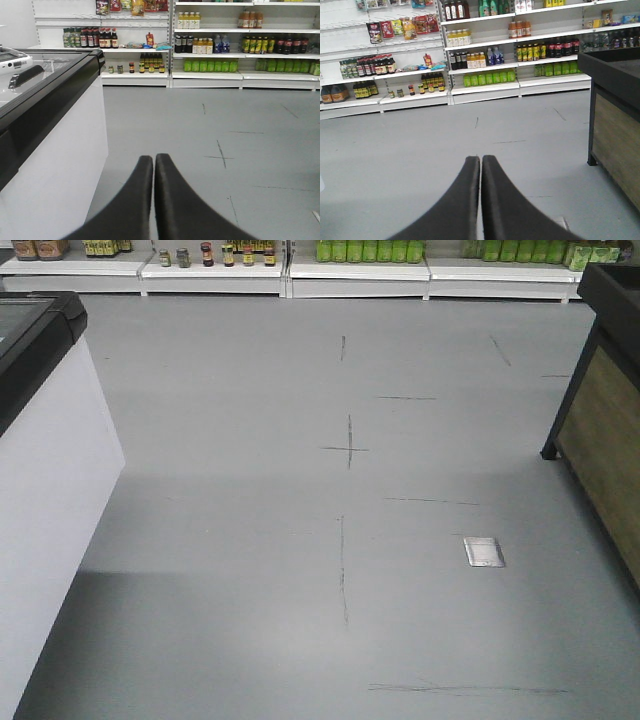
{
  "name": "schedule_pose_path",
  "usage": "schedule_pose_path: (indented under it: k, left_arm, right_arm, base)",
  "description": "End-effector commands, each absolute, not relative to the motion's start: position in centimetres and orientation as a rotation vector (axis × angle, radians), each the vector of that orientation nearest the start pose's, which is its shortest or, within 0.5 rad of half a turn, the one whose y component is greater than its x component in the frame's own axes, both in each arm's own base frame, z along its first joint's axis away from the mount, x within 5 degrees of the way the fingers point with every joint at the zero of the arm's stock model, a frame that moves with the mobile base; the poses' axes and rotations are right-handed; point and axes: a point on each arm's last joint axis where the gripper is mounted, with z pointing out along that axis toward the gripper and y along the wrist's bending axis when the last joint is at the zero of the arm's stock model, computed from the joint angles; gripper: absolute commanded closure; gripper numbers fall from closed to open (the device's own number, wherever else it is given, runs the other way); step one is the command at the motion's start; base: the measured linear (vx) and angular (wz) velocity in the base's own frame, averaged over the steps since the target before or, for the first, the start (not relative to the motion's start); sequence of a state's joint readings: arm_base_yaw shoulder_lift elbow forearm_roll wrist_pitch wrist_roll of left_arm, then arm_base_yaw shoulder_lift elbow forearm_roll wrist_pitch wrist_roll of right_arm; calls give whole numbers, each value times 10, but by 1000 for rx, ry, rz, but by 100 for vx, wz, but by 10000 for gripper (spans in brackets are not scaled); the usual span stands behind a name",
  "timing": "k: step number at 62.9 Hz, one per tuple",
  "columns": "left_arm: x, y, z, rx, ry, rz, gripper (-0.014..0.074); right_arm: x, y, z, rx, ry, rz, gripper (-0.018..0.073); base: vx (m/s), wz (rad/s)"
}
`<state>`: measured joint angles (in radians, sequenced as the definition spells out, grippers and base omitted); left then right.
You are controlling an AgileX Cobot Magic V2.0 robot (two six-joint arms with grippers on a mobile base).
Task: Pick three apples into basket with both arms
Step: 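Drive the base forward across the grey floor toward the produce tables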
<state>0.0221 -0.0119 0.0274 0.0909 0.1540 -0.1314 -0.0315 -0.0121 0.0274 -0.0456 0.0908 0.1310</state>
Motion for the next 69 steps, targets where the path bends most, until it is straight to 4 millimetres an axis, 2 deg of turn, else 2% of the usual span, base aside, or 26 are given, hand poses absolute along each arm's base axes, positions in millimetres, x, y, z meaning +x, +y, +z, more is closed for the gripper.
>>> schedule_pose_path:
  k: [1,26,69]
  left_arm:
    - [56,2,197,-64,1564,-21,603]
    - [56,2,197,-64,1564,-21,603]
    - [56,2,197,-64,1564,-21,603]
  right_arm:
    - [56,-2,200,83,1510,25,564]
    - [56,-2,200,83,1510,25,564]
    - [56,-2,200,83,1509,25,564]
  base:
    - [8,13]
    - [9,15]
    - [13,-1]
